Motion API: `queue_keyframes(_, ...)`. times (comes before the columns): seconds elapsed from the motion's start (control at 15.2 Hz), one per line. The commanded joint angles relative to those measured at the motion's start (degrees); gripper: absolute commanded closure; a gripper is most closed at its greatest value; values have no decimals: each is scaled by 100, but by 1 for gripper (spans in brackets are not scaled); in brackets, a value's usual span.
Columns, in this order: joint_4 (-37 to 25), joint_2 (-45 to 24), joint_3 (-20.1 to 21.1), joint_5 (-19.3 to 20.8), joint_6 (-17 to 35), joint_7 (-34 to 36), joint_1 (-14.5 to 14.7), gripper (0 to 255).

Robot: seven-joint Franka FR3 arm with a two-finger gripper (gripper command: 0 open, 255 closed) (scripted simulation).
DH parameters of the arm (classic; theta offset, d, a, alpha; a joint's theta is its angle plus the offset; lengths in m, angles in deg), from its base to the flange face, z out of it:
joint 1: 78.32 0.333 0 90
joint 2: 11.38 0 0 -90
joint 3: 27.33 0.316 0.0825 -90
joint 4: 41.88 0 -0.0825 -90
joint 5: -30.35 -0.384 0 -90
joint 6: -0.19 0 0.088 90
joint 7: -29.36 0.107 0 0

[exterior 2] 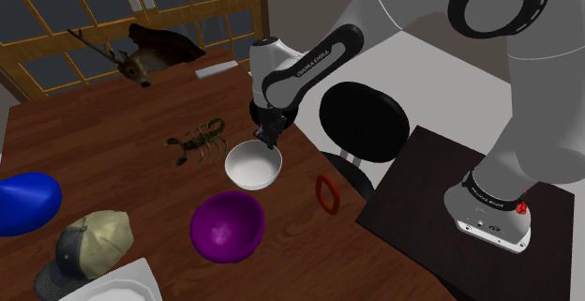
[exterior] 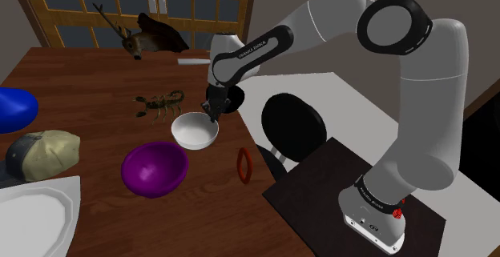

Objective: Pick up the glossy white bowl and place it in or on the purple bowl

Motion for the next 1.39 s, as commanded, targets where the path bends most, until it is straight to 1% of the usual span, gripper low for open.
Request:
queue_keyframes(0.0,0,-3,0,0,1,0,1,255)
queue_keyframes(0.26,-5,157,20,-24,-162,3,-17,255)
queue_keyframes(1.32,-239,883,101,-143,-1110,28,-90,255)
